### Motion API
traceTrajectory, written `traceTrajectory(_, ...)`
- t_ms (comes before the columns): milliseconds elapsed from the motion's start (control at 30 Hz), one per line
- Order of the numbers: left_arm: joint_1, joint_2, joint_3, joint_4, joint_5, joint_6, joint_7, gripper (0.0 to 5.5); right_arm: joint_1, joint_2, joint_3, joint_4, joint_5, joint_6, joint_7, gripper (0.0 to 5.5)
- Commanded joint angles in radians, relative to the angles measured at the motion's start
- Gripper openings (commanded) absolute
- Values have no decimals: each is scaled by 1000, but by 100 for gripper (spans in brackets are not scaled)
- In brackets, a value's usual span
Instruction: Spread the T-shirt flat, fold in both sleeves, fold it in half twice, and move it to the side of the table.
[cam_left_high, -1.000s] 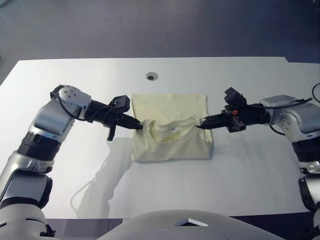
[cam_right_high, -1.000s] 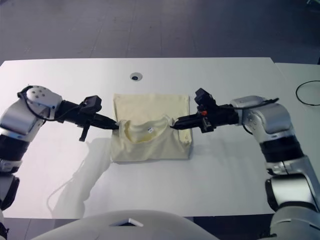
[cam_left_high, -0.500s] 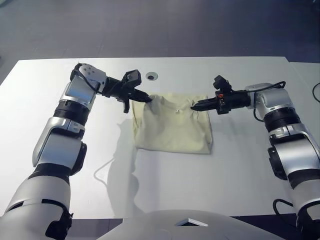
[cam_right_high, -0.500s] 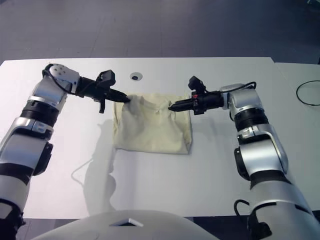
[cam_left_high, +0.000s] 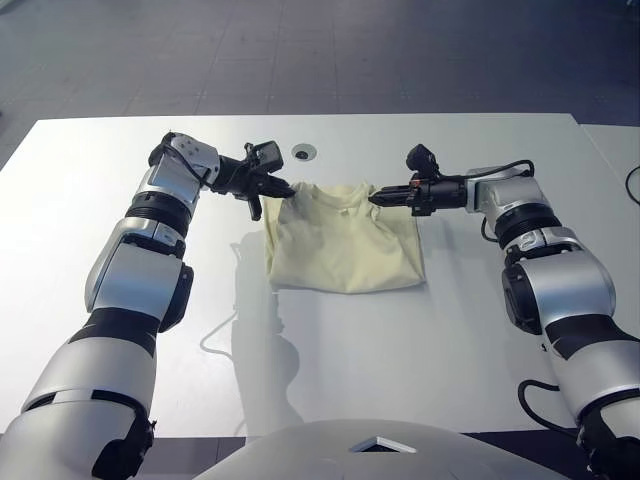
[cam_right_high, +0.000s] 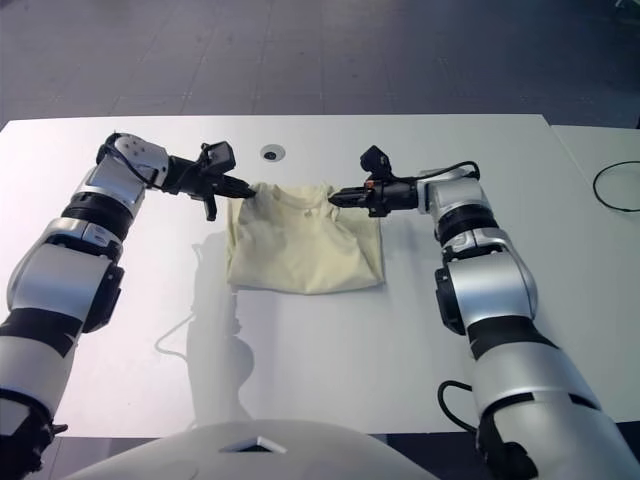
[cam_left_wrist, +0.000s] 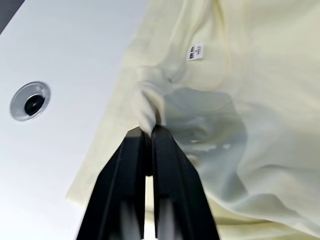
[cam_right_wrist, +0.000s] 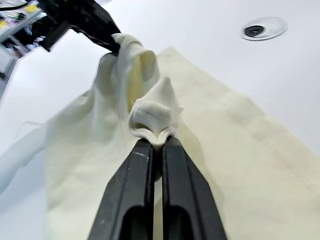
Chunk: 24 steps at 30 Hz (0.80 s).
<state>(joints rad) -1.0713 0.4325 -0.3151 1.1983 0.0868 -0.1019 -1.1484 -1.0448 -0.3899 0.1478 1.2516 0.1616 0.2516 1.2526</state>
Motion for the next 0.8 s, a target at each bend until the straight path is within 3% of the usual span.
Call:
traceTrajectory(33,-43,-32,21,42,39,-29,86,0,-36,10,-46,32,-29,-23,-71,1)
traceTrajectory(567,-20,-103,16,114,173,-40,289,0,-10,63,-115,74,-141,-74,-331,1)
traceTrajectory(800,0,-111,3,129,226,-42,334,0,6,65,-132,79,-161,-73,-353,1)
